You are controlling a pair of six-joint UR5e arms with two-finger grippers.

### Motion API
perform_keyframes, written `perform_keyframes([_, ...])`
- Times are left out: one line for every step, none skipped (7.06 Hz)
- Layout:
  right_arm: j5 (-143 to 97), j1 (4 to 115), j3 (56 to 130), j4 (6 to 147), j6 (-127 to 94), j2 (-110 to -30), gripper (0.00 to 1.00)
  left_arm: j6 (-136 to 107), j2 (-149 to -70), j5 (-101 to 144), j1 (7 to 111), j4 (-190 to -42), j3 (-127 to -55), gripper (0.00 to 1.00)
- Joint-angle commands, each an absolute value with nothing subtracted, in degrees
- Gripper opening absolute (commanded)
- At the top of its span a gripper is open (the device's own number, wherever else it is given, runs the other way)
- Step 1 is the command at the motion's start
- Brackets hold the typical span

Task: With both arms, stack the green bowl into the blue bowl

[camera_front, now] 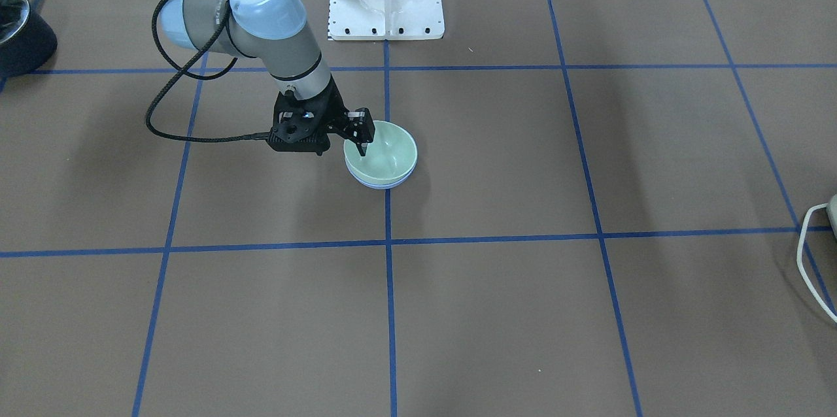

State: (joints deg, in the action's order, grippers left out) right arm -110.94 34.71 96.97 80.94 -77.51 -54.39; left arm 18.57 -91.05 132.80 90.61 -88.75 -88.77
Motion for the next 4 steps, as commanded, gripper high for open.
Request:
perform_keyframes([-112.2, 42.0, 100.8, 91.4, -63.7, -55.9, 1.00, 18.5, -91.1, 132.8, 90.6, -88.7, -89.0, 0.98])
perform_keyframes([-115.4, 47.2, 101.1, 92.0, -56.0, -58.6, 1.00, 18.1, -91.1, 132.8, 90.6, -88.7, -89.2, 0.98])
perform_keyframes([-121.0, 53.7, 101.1, 92.1, -48.1, -61.2, 1.00, 14.4, -91.1, 133.1, 90.6, -88.7, -91.0, 0.98])
perform_keyframes([-123.8, 59.0, 100.7, 92.1, -40.2, -64.3, 1.00, 13.5, -90.7, 133.3, 90.9, -87.4, -95.4, 0.98])
